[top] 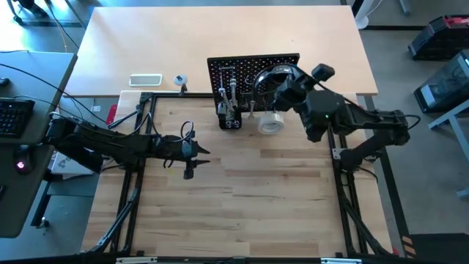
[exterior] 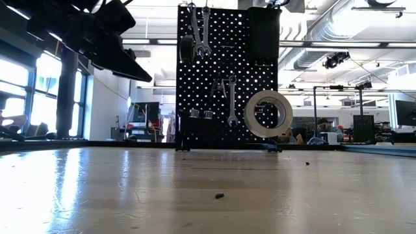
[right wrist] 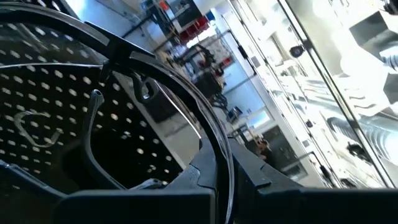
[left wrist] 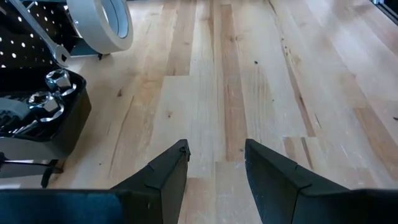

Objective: Hang tools onto peg board
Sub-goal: Put the safety glasses into the top black bin on the peg board

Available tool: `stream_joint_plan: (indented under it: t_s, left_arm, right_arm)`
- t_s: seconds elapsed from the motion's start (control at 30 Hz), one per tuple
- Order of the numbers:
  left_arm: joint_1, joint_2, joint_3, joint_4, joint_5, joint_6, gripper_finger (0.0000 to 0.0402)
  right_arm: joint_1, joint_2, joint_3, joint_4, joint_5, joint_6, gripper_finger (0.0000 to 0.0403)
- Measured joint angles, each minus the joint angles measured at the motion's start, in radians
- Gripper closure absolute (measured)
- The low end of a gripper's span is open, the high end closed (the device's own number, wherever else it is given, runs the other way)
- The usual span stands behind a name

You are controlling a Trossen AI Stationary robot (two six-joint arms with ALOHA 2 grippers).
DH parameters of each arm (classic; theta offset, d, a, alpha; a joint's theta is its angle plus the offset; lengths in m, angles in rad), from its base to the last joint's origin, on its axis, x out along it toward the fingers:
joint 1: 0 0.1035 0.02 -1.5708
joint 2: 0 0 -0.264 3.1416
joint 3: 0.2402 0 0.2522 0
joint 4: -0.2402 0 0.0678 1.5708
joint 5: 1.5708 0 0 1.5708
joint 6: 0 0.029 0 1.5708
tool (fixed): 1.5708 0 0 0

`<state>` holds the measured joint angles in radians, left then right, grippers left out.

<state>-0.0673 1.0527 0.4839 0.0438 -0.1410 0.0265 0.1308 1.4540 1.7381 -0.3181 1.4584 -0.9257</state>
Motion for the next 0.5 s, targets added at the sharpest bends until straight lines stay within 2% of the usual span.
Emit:
stream_joint_plan:
  t_s: [0.5]
  left_arm:
    - [0.0, 0.0, 0.0, 0.003, 0.0, -0.016, 0.025]
  right_arm:
    - [-0.172, 0.0, 0.0, -0.038, -0.009, -0.017, 0.0395]
